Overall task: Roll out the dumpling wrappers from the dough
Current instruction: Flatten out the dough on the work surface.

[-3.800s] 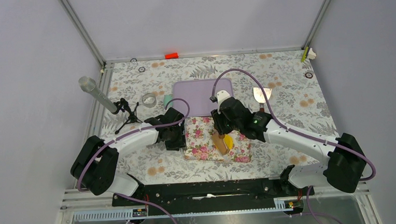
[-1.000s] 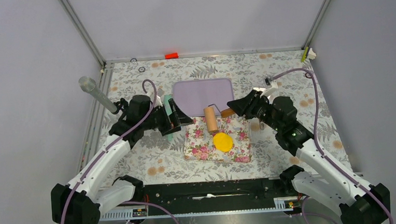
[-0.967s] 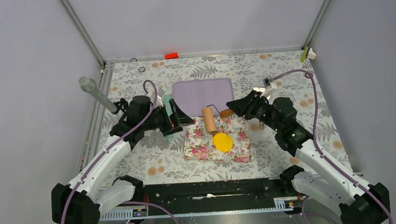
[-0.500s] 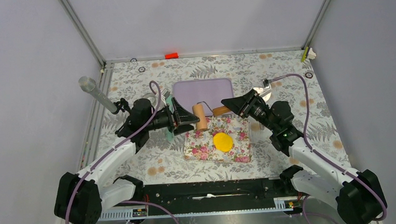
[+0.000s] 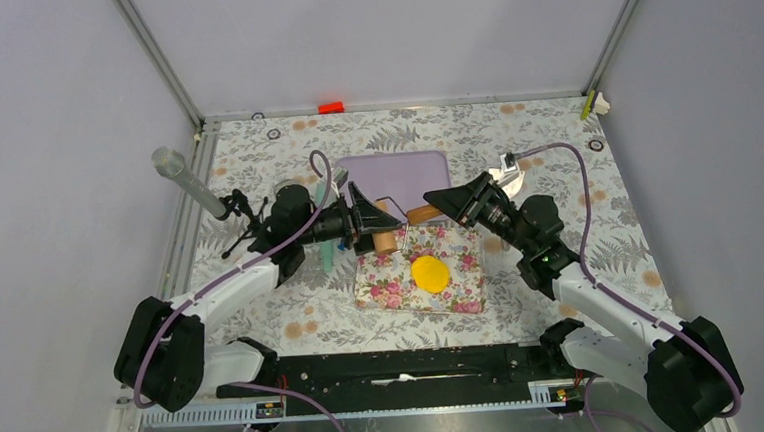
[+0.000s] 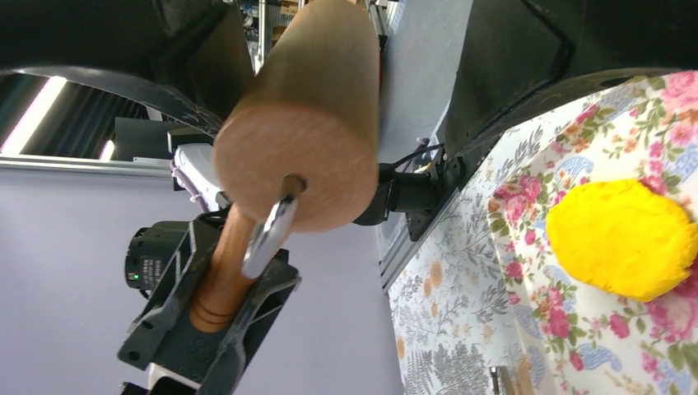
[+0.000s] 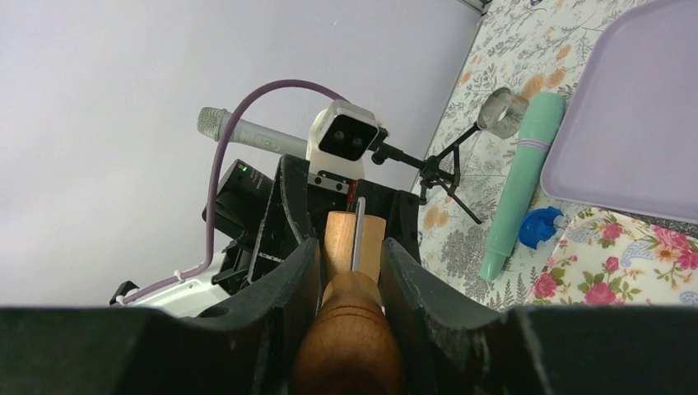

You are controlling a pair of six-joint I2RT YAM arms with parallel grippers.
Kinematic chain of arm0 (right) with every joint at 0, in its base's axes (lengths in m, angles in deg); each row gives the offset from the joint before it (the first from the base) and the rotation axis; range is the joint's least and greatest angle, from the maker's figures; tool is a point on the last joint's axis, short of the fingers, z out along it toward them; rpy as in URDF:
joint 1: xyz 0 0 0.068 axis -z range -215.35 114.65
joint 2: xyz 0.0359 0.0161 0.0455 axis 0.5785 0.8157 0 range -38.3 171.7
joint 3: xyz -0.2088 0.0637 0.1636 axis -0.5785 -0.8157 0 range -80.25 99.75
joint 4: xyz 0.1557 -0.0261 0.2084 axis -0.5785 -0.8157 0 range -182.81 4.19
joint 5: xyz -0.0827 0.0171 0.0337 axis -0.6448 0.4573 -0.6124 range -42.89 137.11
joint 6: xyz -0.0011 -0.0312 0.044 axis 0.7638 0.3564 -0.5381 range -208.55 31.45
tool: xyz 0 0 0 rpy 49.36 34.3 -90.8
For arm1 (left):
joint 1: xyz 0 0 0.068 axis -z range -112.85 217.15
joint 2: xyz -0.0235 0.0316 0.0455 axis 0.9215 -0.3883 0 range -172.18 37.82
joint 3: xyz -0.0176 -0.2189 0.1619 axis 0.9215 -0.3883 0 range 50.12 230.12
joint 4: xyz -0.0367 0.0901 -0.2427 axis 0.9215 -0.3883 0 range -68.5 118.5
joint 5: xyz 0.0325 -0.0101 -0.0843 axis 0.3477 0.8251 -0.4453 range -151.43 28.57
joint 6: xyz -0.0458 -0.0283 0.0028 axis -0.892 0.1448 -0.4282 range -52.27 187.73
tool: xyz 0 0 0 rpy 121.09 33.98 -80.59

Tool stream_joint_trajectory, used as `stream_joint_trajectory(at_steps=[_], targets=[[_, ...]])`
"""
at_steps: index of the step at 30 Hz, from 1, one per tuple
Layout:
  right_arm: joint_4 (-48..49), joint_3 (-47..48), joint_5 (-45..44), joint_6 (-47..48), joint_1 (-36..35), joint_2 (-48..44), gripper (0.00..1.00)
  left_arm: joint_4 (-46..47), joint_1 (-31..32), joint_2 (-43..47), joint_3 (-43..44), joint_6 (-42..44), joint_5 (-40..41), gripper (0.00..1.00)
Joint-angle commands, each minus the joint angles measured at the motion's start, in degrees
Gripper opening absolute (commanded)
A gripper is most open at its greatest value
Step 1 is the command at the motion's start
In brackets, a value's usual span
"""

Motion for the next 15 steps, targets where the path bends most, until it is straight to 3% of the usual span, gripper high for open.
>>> stream_joint_trajectory(at_steps=[1,9,12,15], targets=[[7.7,-0.3,0.8,-2.3,-0.2,0.1,0.00,11.6,1.5,-2.1,2.9,-5.5,0.7,0.76],[6.6,-0.2,2.2,-1.9,-0.2,0.1,0.00,27.5,3.2,-6.1,0.7,-15.1,1.0,0.55],[5.6,0.0,3.5,-1.8,-0.3,0.1,0.00,28.8,3.3,-7.1,0.7,-15.8,0.7,0.38],[0.8,2.5,7.3,-0.6,-0.2,0.7,0.00,28.4,3.4,-6.9,1.1,-15.3,0.3,0.14]])
